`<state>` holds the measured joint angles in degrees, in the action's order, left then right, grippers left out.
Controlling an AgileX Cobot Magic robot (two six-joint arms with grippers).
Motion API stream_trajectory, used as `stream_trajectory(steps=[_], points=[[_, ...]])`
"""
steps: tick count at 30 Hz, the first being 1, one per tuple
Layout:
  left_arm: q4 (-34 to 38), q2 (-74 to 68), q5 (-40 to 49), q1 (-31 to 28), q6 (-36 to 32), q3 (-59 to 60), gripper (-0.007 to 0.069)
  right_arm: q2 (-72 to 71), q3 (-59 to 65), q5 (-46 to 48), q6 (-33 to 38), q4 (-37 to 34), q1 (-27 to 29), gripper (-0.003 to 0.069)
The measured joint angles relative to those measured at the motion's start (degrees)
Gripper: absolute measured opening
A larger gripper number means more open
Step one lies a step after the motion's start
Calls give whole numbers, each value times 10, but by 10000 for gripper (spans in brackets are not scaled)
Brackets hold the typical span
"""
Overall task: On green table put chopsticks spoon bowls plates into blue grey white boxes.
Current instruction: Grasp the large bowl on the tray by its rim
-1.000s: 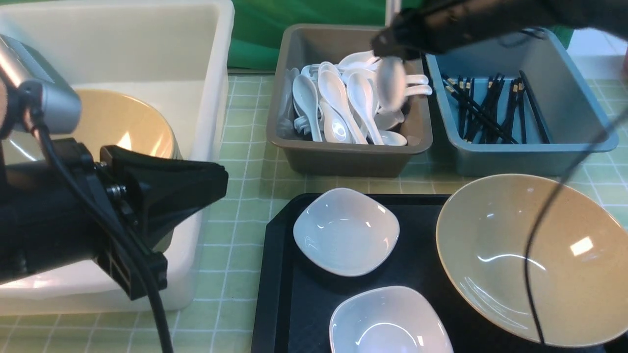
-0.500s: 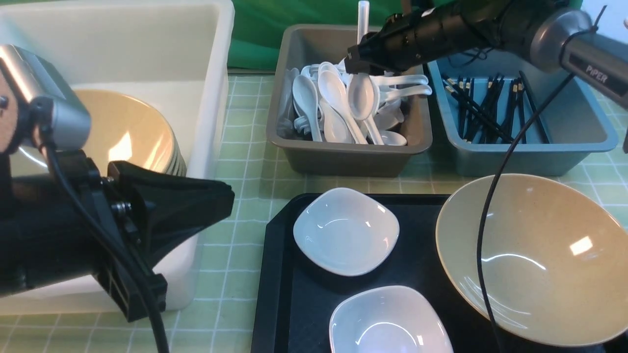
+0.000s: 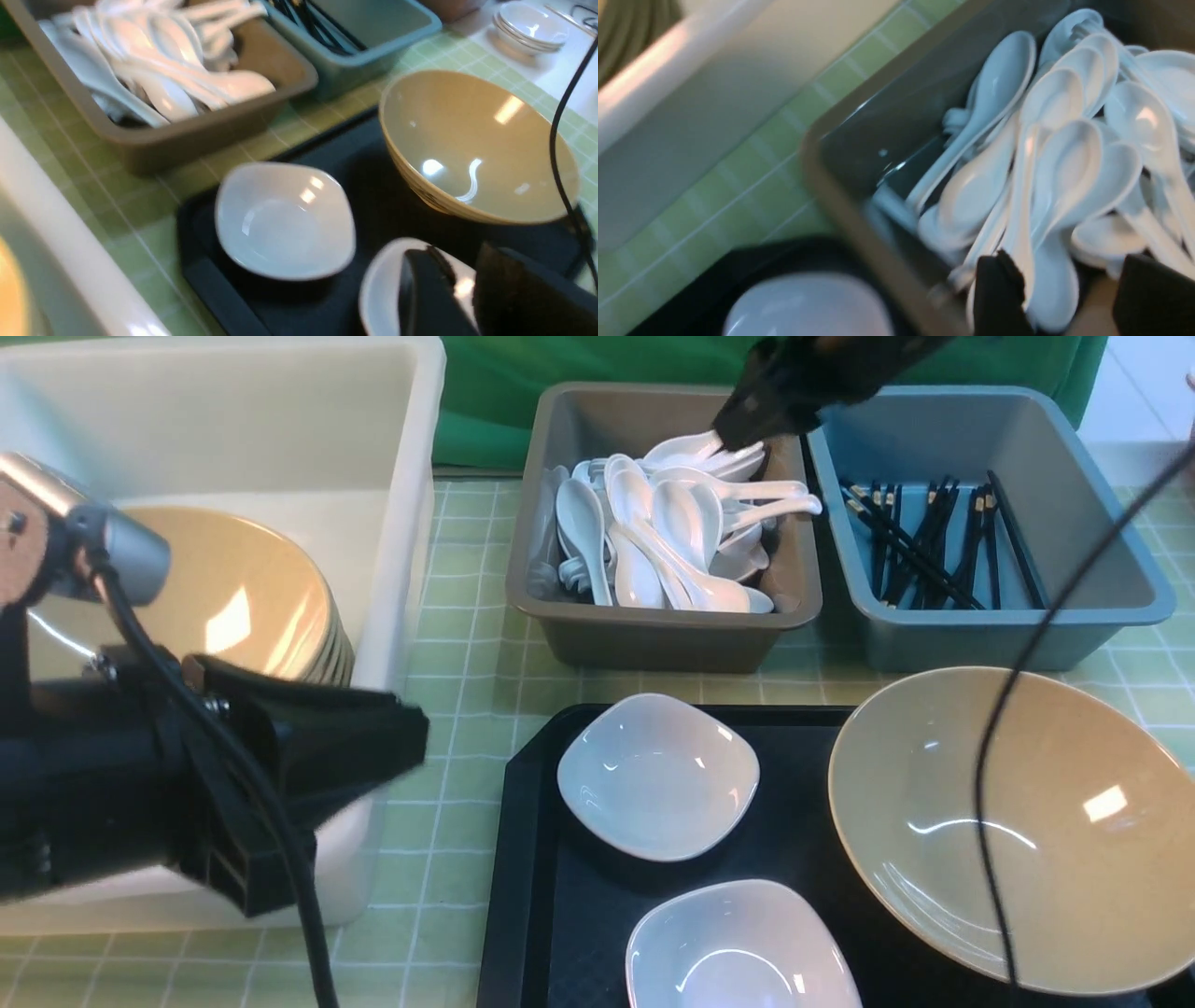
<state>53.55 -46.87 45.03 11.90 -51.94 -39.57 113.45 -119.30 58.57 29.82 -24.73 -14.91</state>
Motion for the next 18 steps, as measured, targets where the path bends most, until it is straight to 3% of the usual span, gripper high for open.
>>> stream_trajectory(steps=[4, 6, 8, 13, 18], points=[[10, -6, 73, 0, 29, 0, 361, -101, 78, 79, 1, 3, 0, 349], [19, -9, 88, 0, 30, 0, 384, -124, 108, 82, 2, 3, 0, 349], [66, -29, 103, 1, 7, 4, 433, -191, 214, 83, 12, 4, 0, 349], [98, -94, 101, 1, -24, 6, 435, -288, 395, 71, 17, 9, 0, 350], [88, -182, 99, 14, 8, -19, 435, -417, 554, 18, 1, 12, 0, 350]])
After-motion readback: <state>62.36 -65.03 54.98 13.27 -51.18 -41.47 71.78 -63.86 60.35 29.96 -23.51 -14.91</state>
